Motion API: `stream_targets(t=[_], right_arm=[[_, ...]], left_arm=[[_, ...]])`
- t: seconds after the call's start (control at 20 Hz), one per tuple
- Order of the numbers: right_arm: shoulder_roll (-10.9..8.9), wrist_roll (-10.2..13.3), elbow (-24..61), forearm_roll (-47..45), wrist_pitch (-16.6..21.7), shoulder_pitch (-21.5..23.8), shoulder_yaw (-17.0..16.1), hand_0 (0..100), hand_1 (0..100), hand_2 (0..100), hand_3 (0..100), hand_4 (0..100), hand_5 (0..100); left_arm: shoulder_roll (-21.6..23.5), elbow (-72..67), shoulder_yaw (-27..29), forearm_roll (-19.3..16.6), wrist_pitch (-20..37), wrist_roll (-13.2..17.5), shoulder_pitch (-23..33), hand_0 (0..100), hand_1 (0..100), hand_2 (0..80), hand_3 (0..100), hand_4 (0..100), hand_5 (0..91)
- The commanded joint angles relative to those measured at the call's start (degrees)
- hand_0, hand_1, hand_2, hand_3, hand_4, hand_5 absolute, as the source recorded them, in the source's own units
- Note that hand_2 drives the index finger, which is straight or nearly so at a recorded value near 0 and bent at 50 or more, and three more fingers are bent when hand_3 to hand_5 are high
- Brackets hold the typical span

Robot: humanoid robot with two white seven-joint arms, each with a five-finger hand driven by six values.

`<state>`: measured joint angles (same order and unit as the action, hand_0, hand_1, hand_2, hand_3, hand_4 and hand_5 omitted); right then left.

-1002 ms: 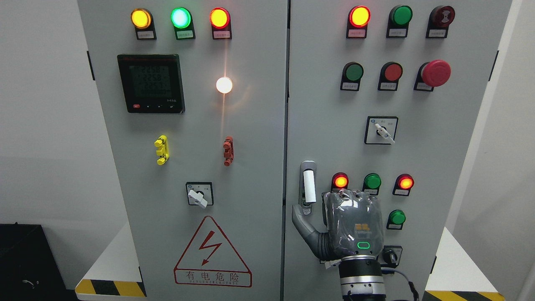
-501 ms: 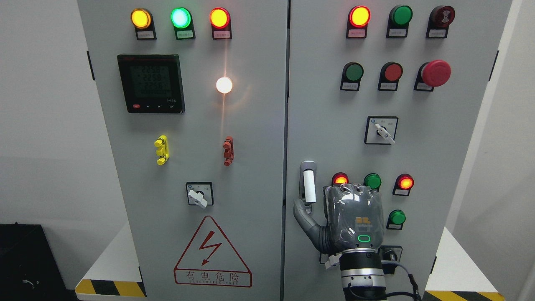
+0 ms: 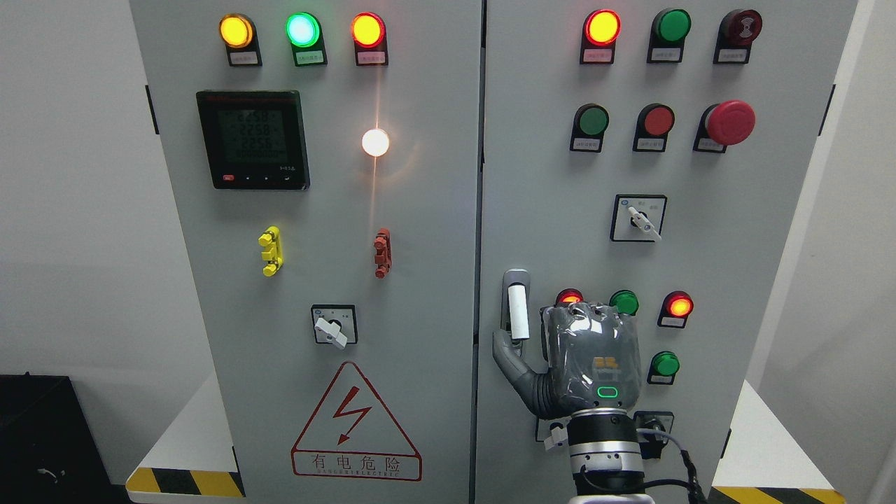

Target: Release door handle

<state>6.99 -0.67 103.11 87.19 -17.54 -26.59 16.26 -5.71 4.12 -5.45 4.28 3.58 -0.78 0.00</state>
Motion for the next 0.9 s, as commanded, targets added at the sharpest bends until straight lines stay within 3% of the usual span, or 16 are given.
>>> stream_targets(t=[0.0,0.85], right_arm=[[0.04,-0.30,-1.07,0.00,-0.04,-0.39,-0.09,27,27,100,100,100,100],[0.04,-0.30,-1.07,0.08,-0.13,-0.39,-0.26,37,28,99,100,100,100]], left_arm=[[0.00,0.01,0.00,0.03,0.02,-0.01,0.97,12,56,0.0,0,0,0.0],[0.00,-0.08,0.00,-0.06,0.02,-0.01,0.97,12,56,0.0,0,0,0.0]])
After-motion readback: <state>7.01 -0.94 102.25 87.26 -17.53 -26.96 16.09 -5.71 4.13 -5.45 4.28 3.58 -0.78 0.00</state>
